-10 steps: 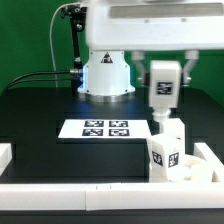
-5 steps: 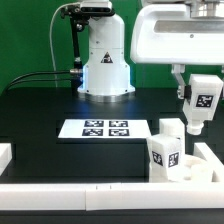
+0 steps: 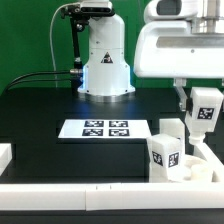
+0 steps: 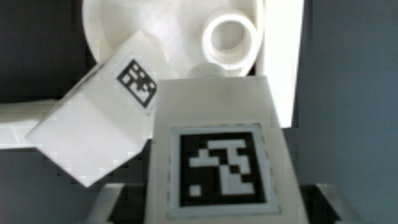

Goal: Assemble stool

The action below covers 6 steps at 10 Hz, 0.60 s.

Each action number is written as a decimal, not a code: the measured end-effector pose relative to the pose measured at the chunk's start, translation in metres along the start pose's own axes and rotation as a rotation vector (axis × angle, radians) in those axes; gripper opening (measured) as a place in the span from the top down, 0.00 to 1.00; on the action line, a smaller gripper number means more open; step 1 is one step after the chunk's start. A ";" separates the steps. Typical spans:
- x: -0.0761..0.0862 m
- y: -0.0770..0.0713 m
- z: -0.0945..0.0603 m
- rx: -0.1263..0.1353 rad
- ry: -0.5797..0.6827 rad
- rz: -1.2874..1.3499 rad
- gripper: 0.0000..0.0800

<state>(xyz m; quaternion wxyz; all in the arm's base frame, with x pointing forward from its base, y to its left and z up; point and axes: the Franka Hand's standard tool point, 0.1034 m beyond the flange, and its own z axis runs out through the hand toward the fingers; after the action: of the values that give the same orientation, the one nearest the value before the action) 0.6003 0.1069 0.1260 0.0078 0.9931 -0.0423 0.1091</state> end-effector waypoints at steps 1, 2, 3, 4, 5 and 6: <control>-0.002 -0.001 0.006 -0.003 0.000 -0.003 0.59; -0.005 -0.004 0.012 -0.008 -0.008 -0.009 0.59; -0.005 -0.004 0.016 -0.010 -0.007 -0.011 0.59; -0.008 -0.003 0.021 -0.014 -0.012 -0.012 0.59; -0.009 -0.005 0.026 -0.018 -0.017 -0.015 0.59; -0.009 -0.007 0.030 -0.021 -0.021 -0.019 0.59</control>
Offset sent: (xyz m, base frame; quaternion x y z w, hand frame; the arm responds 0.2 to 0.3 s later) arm 0.0056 0.0038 -0.0131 0.0079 0.0138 0.0075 0.9998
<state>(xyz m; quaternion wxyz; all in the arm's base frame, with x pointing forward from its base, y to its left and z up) 0.5984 0.1143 0.0942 0.0186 0.9944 -0.0339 0.0984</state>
